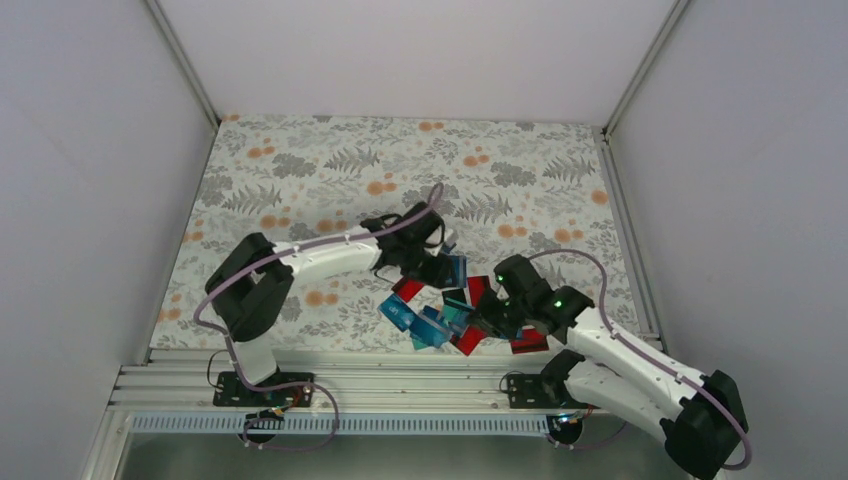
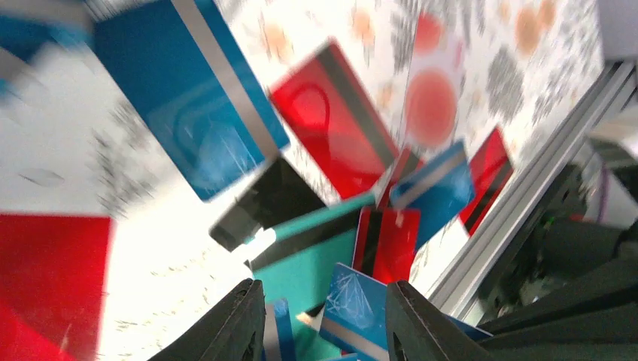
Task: Put the credit cards into the card holder
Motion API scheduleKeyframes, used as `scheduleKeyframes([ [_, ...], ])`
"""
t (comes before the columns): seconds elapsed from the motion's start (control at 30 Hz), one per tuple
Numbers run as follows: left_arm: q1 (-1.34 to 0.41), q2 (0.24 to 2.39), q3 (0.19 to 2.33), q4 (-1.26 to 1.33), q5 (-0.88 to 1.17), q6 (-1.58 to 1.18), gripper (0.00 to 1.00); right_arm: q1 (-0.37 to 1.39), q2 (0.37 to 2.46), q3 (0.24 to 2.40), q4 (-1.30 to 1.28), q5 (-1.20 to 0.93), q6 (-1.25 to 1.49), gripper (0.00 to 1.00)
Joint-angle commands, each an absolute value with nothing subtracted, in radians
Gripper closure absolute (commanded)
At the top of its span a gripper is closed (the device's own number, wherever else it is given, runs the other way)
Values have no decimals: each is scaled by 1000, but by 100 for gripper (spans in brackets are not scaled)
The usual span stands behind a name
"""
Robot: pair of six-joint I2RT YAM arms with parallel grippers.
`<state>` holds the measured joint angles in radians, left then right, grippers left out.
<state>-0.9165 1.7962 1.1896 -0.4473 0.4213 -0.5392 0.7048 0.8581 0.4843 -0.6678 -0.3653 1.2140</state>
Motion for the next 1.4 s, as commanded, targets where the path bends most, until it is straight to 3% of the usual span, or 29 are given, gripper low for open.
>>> scheduleKeyframes([
  [0.0,-849,1739,1281,-528,386,-520,59,661,862,578,-717,-250,1191,96],
  [0.4,-664,1564,1405,-675,356,-574,47,489,941,833,-494,-302,1032,96],
  [0.67,-473,1406,1341,-452,570,-812,38,364,1079,1041,-268,-431,1035,96],
  [0.93,-416,1465,1441,-201,769,-939,31,333,1226,1221,-65,-549,1121,96],
  [1.37,-408,1573,1546,132,839,-1123,33,333,1295,1328,92,-618,1216,96],
])
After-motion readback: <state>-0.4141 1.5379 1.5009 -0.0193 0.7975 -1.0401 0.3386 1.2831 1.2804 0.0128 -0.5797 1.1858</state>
